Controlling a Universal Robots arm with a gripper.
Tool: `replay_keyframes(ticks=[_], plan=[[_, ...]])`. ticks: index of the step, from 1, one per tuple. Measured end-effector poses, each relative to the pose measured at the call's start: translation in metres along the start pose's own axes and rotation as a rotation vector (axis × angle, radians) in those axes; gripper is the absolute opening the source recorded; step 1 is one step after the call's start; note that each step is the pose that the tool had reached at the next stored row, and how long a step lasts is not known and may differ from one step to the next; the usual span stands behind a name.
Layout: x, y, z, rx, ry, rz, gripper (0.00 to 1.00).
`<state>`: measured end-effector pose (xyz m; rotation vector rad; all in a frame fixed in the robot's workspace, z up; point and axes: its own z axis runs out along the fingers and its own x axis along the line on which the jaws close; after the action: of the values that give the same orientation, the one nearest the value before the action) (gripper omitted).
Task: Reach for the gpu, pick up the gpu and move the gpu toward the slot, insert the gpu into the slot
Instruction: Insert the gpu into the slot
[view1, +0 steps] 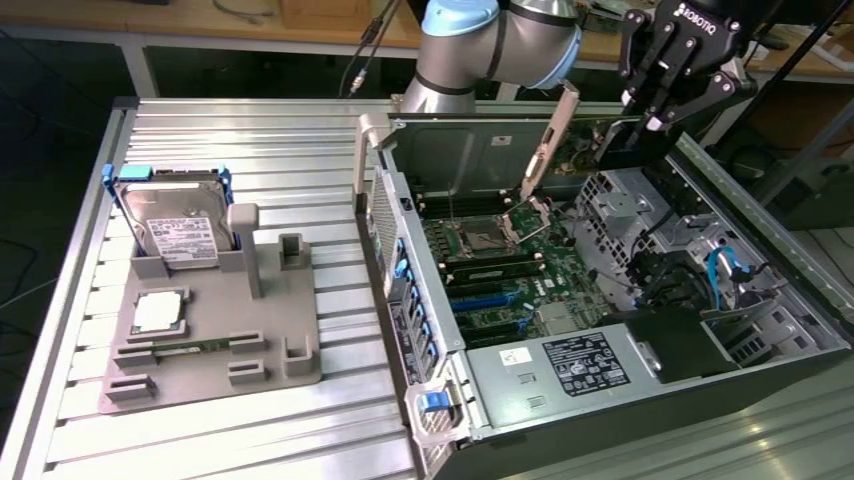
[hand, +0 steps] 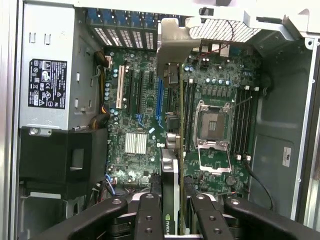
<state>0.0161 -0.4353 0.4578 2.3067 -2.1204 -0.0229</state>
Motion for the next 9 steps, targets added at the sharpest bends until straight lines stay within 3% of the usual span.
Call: replay_keyframes(ticks=[9], plan=[[0.0000,0.0000,0.0000,0.0000,0.0000,0.002,0.27]])
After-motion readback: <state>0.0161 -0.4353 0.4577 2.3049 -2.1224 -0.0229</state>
